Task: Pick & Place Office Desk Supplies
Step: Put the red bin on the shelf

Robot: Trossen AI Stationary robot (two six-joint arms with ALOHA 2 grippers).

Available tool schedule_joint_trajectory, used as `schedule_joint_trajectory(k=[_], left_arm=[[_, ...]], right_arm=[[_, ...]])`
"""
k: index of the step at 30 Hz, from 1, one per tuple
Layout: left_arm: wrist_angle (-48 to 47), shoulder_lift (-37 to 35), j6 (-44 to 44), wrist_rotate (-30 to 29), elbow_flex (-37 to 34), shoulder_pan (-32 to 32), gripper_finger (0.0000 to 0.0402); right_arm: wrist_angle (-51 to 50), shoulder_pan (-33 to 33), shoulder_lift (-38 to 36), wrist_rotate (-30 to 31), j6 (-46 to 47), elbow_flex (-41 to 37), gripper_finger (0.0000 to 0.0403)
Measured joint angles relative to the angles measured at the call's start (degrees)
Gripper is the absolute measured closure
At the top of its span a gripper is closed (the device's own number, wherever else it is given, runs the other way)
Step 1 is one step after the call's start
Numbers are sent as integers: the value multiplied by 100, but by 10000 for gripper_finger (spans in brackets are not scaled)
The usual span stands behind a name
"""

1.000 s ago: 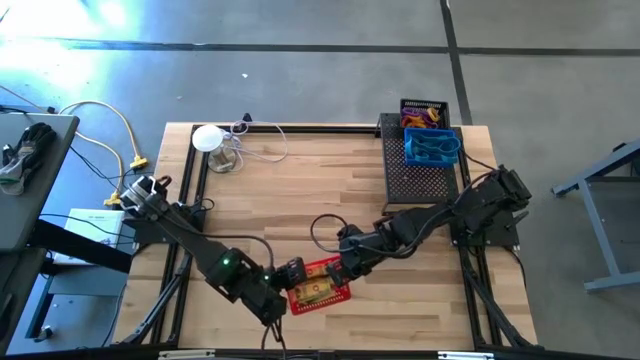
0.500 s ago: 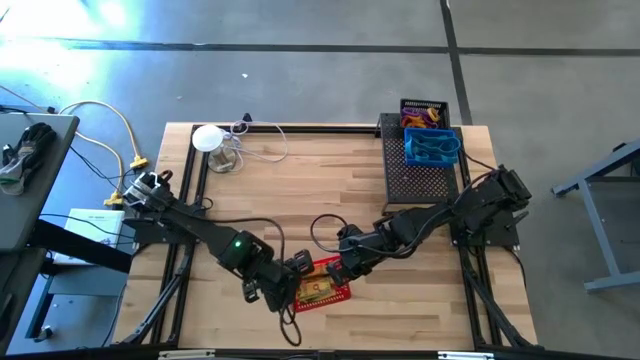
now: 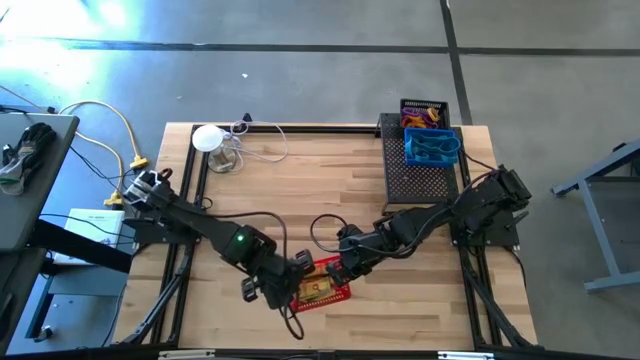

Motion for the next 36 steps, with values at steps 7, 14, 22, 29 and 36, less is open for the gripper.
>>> schedule_joint_trajectory(k=[7,14,22,29,36], left_arm=[[224,-482,505,-17,-3,-176,267],[345,-855,-2,-113,-4,-331,267],[145,-1368,-430,-526,-4,-514,267],[-839,-1595,-1421,-577,-4,-367,267],[-1295,-1580,-1953,-439,-79,-100,267]], right_arm=[[4,0,0,-13,-48,0,400],[2,-24,0,-27,-48,0,400],[-146,-282,-56,-768,136,0,400],[-1504,-629,-523,-861,56,17,400],[-2485,-939,-1448,-466,333,11,400]])
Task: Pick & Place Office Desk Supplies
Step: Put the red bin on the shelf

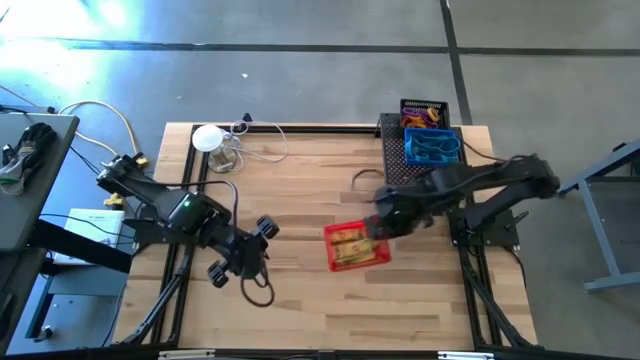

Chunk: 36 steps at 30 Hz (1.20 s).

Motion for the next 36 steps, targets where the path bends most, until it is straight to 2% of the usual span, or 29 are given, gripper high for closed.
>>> schedule_joint_trajectory(k=[5,9,17,27,36], left_arm=[[-25,2,-61,280,-22,247,267],[-32,2,-86,437,-32,446,267],[-46,4,-88,669,-295,704,267],[-158,4,85,673,-836,789,267],[-159,7,215,922,-887,908,267]], right_arm=[[-1503,-223,-576,81,273,-2,400],[-2190,-558,-939,61,235,-3,400],[-2246,-1378,-1604,87,28,-207,400],[-2251,-2411,-2152,-78,-631,-1487,400],[-2251,-3320,-2818,-39,-1047,-2000,400]])
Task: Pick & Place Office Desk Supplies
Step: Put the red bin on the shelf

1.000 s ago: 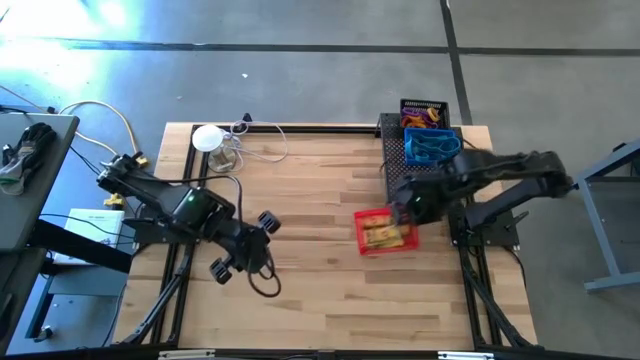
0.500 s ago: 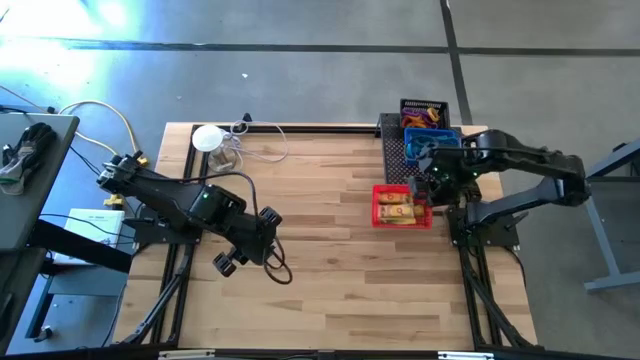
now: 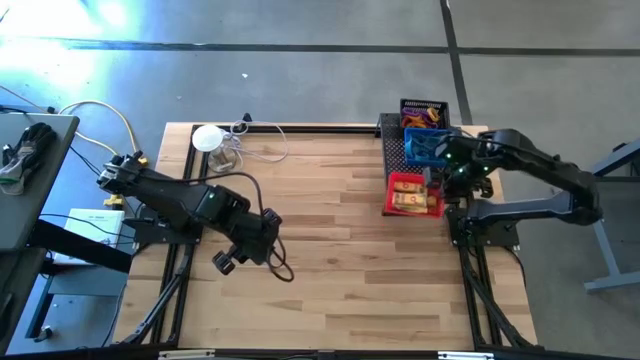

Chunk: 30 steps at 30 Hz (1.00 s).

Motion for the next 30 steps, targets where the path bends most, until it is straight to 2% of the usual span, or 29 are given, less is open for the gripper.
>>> schedule_joint_trajectory(k=[8,13,22,30], left_arm=[[30,0,112,360,0,146,267],[28,0,112,370,0,172,267],[28,0,198,367,0,172,267],[28,0,262,367,0,176,267]], right_arm=[[2,-751,-249,-217,-459,-533,400],[1,-1182,-243,-267,-868,-847,400],[-4,-1637,-247,120,-1042,-850,399],[-4,-1911,-247,214,-1109,-850,397]])
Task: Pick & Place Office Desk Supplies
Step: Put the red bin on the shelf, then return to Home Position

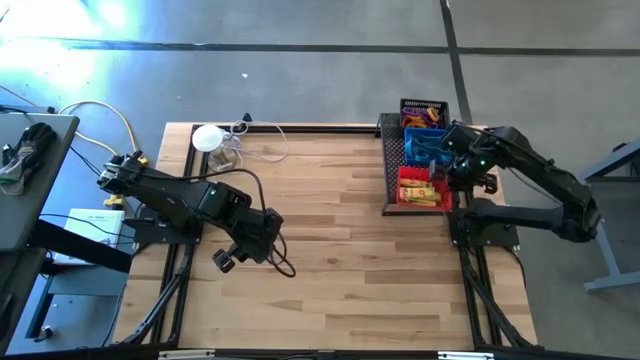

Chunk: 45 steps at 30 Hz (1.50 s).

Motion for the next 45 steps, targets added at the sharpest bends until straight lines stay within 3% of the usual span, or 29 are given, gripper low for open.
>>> schedule_joint_trajectory(k=[9,28,32,38,45], left_arm=[[-3,0,6,0,0,0,267],[-4,0,60,-2,0,0,267],[-3,0,58,-2,0,0,267],[-6,0,86,-2,-34,0,267],[7,0,170,-2,-39,35,267]], right_arm=[[13,-87,-4,595,-498,7,396],[33,-85,24,897,-767,7,392],[40,-87,32,1010,-834,-4,362],[63,-87,33,1285,-901,-11,281],[90,-87,25,1060,-904,-9,218]])
